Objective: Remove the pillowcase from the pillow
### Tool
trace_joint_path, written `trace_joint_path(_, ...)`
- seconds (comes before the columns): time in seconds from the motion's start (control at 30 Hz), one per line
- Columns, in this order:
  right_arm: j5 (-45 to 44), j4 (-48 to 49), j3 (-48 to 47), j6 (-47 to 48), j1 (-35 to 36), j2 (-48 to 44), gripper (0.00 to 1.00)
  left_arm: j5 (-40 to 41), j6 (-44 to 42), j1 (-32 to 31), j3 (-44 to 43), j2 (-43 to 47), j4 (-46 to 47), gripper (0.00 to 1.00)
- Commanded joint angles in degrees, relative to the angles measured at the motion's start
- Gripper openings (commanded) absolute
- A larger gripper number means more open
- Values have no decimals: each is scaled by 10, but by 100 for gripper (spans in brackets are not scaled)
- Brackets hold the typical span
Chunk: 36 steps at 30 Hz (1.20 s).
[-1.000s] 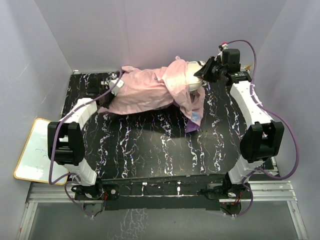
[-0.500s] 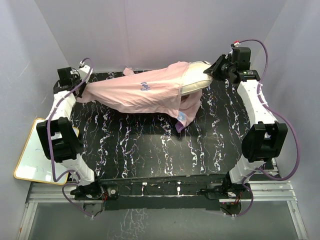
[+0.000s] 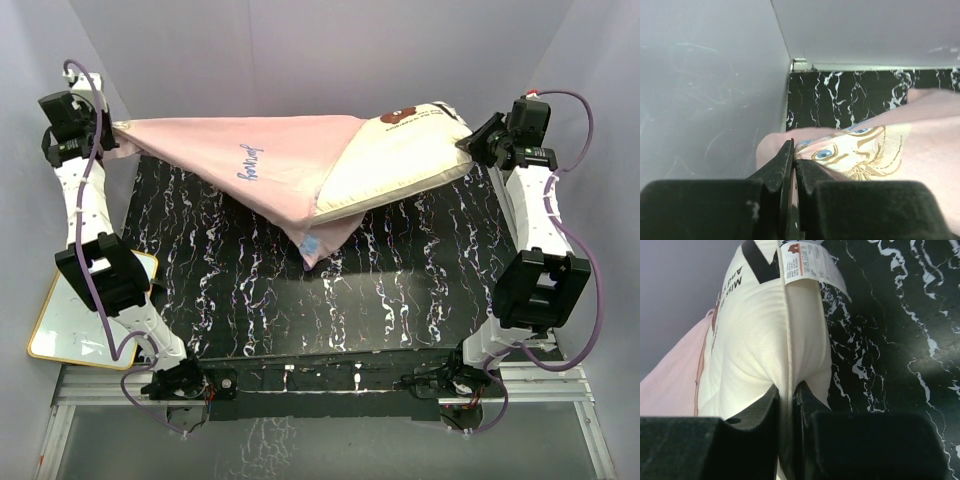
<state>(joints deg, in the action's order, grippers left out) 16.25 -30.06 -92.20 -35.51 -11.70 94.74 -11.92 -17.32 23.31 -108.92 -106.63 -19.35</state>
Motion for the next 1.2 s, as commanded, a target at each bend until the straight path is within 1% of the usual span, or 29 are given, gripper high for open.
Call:
trace_joint_path(0.0, -123, 74, -17, 0, -8, -60, 8, 25, 72, 19, -47, 41, 56, 0)
trace_joint_path(0.07, -150, 71, -15, 1, -8, -66, 8, 26, 91, 19, -66, 44, 70, 0)
trace_joint_path(0.13, -183, 69, -11, 1, -8, -72, 8, 44, 111, 19, -89, 44, 87, 0)
trace_joint_path(0.27, -230, 69, 5, 3, -9, -84, 8, 70, 120, 19, -122, 44, 127, 0)
trace_joint_path(0.4, -234, 72, 24, -2, -9, -91, 8, 47, 140, 15, -179, 23, 101, 0)
trace_joint_path(0.47, -249, 71, 33, -3, -9, -95, 8, 57, 141, 6, -197, 18, 103, 0)
trace_joint_path(0.53, -284, 67, 40, 1, -9, -102, 8, 85, 142, 1, -207, 19, 131, 0)
trace_joint_path(0.6, -314, 68, 47, 13, -9, -111, 8, 126, 144, 1, -212, 25, 178, 0)
trace_joint_path(0.7, -329, 67, 48, 24, -9, -114, 8, 163, 141, 1, -228, 27, 243, 0)
trace_joint_path(0.83, -346, 64, 55, 9, -10, -121, 8, 206, 141, 1, -306, 2, 267, 0)
trace_joint_path(0.9, -364, 63, 61, 3, -10, -130, 8, 217, 141, 1, -313, 4, 290, 0)
trace_joint_path(0.97, -401, 59, 67, -3, -10, -138, 8, 221, 143, 1, -309, 10, 311, 0)
trace_joint_path(1.03, -407, 65, 73, -2, -10, -145, 8, 197, 155, -4, -320, 10, 296, 0)
trace_joint_path(1.1, -409, 61, 78, -11, -10, -146, 8, 180, 143, -35, -320, 12, 280, 0)
trace_joint_path(1.17, -384, 68, 91, -19, -7, -146, 8, 158, 116, -83, -285, 26, 279, 0)
